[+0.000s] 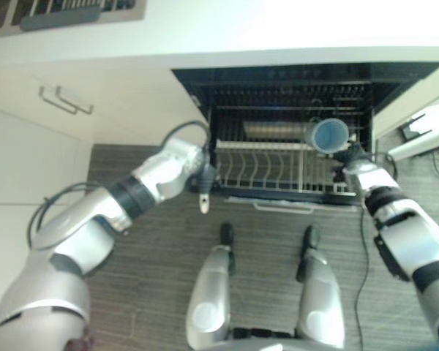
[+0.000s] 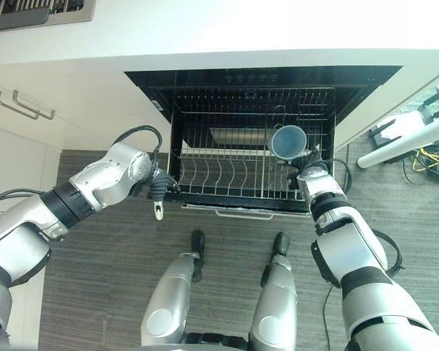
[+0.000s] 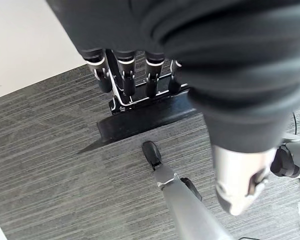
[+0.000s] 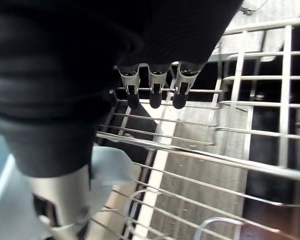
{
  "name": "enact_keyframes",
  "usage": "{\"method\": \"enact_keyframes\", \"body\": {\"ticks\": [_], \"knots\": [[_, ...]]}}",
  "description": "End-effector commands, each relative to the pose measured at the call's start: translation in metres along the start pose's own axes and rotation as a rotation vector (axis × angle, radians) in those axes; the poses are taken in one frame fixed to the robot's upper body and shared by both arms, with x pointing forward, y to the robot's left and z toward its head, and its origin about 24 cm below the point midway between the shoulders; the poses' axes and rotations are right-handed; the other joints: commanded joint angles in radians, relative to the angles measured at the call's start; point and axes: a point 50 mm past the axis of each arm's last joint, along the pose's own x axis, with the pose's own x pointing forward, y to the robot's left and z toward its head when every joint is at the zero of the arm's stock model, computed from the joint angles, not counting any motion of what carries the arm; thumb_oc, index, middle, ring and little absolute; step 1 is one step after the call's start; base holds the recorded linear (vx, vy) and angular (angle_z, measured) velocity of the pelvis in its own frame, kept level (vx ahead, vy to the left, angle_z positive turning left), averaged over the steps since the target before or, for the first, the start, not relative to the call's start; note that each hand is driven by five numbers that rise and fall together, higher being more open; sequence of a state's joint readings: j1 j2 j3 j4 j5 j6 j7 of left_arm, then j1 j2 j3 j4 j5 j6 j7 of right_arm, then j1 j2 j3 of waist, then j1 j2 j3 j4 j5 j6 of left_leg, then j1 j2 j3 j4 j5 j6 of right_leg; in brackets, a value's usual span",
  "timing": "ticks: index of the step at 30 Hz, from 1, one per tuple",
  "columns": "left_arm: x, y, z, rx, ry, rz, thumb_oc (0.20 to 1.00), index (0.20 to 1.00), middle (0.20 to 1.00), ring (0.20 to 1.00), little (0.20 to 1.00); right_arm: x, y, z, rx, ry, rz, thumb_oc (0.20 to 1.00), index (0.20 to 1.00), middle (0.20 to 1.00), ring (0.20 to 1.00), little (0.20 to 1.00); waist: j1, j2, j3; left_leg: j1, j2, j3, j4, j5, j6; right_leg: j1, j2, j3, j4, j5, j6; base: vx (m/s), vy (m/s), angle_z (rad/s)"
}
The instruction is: Place the dishes in the dishwasher.
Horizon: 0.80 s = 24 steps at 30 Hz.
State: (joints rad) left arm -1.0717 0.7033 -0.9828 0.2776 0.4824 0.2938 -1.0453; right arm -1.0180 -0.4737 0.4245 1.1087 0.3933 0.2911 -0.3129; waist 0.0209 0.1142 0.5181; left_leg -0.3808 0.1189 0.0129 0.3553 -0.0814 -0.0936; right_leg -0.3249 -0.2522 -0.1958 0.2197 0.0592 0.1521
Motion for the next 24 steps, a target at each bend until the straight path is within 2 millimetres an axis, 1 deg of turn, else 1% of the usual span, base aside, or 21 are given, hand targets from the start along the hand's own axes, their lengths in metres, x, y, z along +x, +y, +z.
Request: {"method": "enact_keyframes", "body": {"ticks": [1, 3, 5, 6, 7, 8, 9, 10, 11, 12, 13, 14, 16, 18, 19, 23, 24], "knots": [[-0.005, 0.001, -0.006, -0.022, 0.01, -0.006, 1.0, 1.0, 1.0, 1.0, 1.0, -0.004, 0.001, 0.025, 0.079, -0.097, -0.028, 1.0, 1.0, 1.0, 1.0, 1.0, 0.007, -0.001, 0.002, 0.021, 0.014, 0.116, -0.055, 0.037, 0.037, 0.043, -0.017, -0.023, 0.08, -0.095, 0.002, 0.0, 0.0, 0.0], [-0.005, 0.0, -0.007, -0.028, 0.012, -0.004, 1.0, 1.0, 1.0, 1.0, 1.0, -0.005, 0.006, 0.023, 0.16, -0.064, -0.004, 1.0, 1.0, 1.0, 1.0, 1.0, 0.003, 0.0, 0.002, 0.022, 0.016, 0.117, -0.055, 0.035, 0.036, 0.044, -0.014, -0.022, 0.08, -0.098, 0.001, 0.0, 0.0, 0.0], [-0.004, -0.001, -0.006, -0.031, 0.01, -0.004, 1.0, 1.0, 1.0, 1.0, 1.0, -0.006, 0.01, 0.019, 0.175, -0.027, 0.022, 1.0, 1.0, 1.0, 1.0, 1.0, 0.002, 0.0, 0.002, 0.024, 0.015, 0.117, -0.055, 0.033, 0.035, 0.046, -0.014, -0.022, 0.08, -0.099, 0.0, 0.0, 0.0, 0.0], [-0.004, -0.001, -0.006, -0.031, 0.013, -0.006, 1.0, 1.0, 1.0, 1.0, 1.0, -0.006, 0.012, 0.015, 0.163, 0.001, 0.036, 1.0, 1.0, 1.0, 1.0, 1.0, 0.001, -0.001, 0.002, 0.024, 0.015, 0.116, -0.055, 0.032, 0.035, 0.046, -0.014, -0.022, 0.08, -0.1, 0.0, 0.0, 0.0, 0.0], [-0.004, -0.002, -0.006, -0.029, 0.017, -0.007, 1.0, 1.0, 1.0, 1.0, 1.0, -0.006, 0.017, 0.005, 0.094, 0.047, 0.073, 1.0, 1.0, 1.0, 1.0, 1.0, 0.0, -0.004, 0.002, 0.025, 0.016, 0.118, -0.055, 0.032, 0.035, 0.046, -0.014, -0.023, 0.08, -0.1, 0.0, 0.0, 0.0, 0.0], [-0.003, -0.002, -0.006, -0.029, 0.018, -0.009, 1.0, 1.0, 1.0, 1.0, 1.0, -0.007, 0.019, 0.0, 0.062, 0.066, 0.08, 1.0, 1.0, 1.0, 1.0, 1.0, -0.001, -0.005, 0.002, 0.026, 0.018, 0.12, -0.055, 0.033, 0.035, 0.047, -0.015, -0.023, 0.08, -0.1, 0.0, 0.0, 0.0, 0.0], [-0.003, -0.002, -0.006, -0.029, 0.018, -0.009, 1.0, 1.0, 1.0, 1.0, 1.0, -0.007, 0.019, 0.0, 0.062, 0.066, 0.08, 1.0, 1.0, 1.0, 1.0, 1.0, -0.001, -0.005, 0.002, 0.026, 0.018, 0.12, -0.055, 0.033, 0.035, 0.047, -0.015, -0.023, 0.08, -0.1, 0.0, 0.0, 0.0, 0.0], [-0.002, -0.003, -0.007, -0.03, 0.024, -0.007, 1.0, 1.0, 1.0, 1.0, 1.0, -0.006, 0.019, -0.011, 0.028, 0.08, 0.091, 1.0, 1.0, 1.0, 1.0, 1.0, -0.001, -0.008, 0.002, 0.031, 0.022, 0.121, -0.055, 0.034, 0.037, 0.05, -0.014, -0.023, 0.08, -0.1, -0.002, 0.0, 0.0, 0.0], [-0.001, -0.003, -0.008, -0.031, 0.024, -0.007, 1.0, 1.0, 1.0, 1.0, 1.0, -0.006, 0.019, -0.012, 0.024, 0.078, 0.088, 1.0, 1.0, 1.0, 1.0, 1.0, -0.002, -0.008, 0.002, 0.032, 0.022, 0.122, -0.055, 0.035, 0.037, 0.051, -0.013, -0.022, 0.08, -0.099, -0.002, 0.0, 0.0, 0.0], [-0.001, -0.003, -0.008, -0.033, 0.026, -0.005, 1.0, 1.0, 1.0, 1.0, 1.0, -0.005, 0.017, -0.013, -0.005, 0.07, 0.074, 1.0, 1.0, 1.0, 1.0, 1.0, -0.003, -0.009, 0.002, 0.032, 0.023, 0.122, -0.055, 0.035, 0.038, 0.051, -0.012, -0.022, 0.08, -0.099, -0.002, 0.0, 0.0, 0.0], [0.0, -0.003, -0.008, -0.033, 0.028, -0.003, 1.0, 1.0, 1.0, 1.0, 1.0, -0.004, 0.012, -0.013, -0.081, 0.044, 0.037, 1.0, 1.0, 1.0, 1.0, 1.0, -0.004, -0.01, 0.002, 0.03, 0.024, 0.123, -0.055, 0.036, 0.037, 0.05, -0.012, -0.02, 0.08, -0.099, -0.004, 0.0, 0.0, 0.0], [0.0, -0.004, -0.008, -0.036, 0.029, -0.004, 1.0, 1.0, 1.0, 1.0, 1.0, -0.003, 0.006, -0.011, -0.145, 0.011, -0.009, 1.0, 1.0, 1.0, 1.0, 1.0, -0.006, -0.012, 0.002, 0.03, 0.024, 0.124, -0.055, 0.037, 0.037, 0.048, -0.01, -0.02, 0.08, -0.098, -0.004, 0.0, 0.0, 0.0], [0.001, -0.006, -0.01, -0.037, 0.037, -0.007, 1.0, 1.0, 1.0, 1.0, 1.0, -0.003, -0.003, -0.004, -0.212, -0.033, -0.076, 1.0, 1.0, 1.0, 1.0, 1.0, -0.011, -0.016, 0.002, 0.028, 0.025, 0.124, -0.055, 0.037, 0.036, 0.045, -0.007, -0.017, 0.08, -0.097, -0.003, 0.0, 0.0, 0.0], [0.002, -0.01, -0.013, -0.048, 0.046, -0.008, 1.0, 1.0, 1.0, 1.0, 1.0, -0.004, -0.008, -0.001, -0.219, -0.033, -0.107, 1.0, 1.0, 1.0, 1.0, 1.0, -0.019, -0.021, 0.002, 0.026, 0.028, 0.128, -0.055, 0.036, 0.035, 0.041, -0.004, -0.012, 0.08, -0.098, -0.003, -0.01, 0.006, -0.02], [0.004, -0.014, -0.016, -0.06, 0.059, -0.007, 1.0, 1.0, 1.0, 1.0, 1.0, -0.005, -0.01, -0.006, -0.219, -0.029, -0.108, 1.0, 1.0, 1.0, 1.0, 1.0, -0.027, -0.026, 0.002, 0.024, 0.03, 0.131, -0.055, 0.035, 0.035, 0.035, 0.001, -0.004, 0.08, -0.1, -0.002, -0.02, 0.015, -0.09], [0.005, -0.015, -0.016, -0.067, 0.06, -0.005, 1.0, 1.0, 1.0, 1.0, 1.0, -0.005, -0.011, -0.007, -0.217, -0.028, -0.104, 1.0, 1.0, 1.0, 1.0, 1.0, -0.03, -0.028, 0.002, 0.025, 0.031, 0.133, -0.055, 0.034, 0.035, 0.034, 0.003, -0.002, 0.08, -0.101, -0.003, -0.01, 0.007, -0.08], [0.007, -0.017, -0.018, -0.084, 0.065, 0.002, 1.0, 1.0, 1.0, 1.0, 1.0, -0.006, -0.01, -0.012, -0.189, -0.023, -0.088, 1.0, 1.0, 1.0, 1.0, 1.0, -0.04, -0.032, 0.002, 0.02, 0.033, 0.137, -0.055, 0.034, 0.036, 0.027, 0.005, 0.003, 0.08, -0.101, -0.004, 0.0, 0.0, 0.0]]}}
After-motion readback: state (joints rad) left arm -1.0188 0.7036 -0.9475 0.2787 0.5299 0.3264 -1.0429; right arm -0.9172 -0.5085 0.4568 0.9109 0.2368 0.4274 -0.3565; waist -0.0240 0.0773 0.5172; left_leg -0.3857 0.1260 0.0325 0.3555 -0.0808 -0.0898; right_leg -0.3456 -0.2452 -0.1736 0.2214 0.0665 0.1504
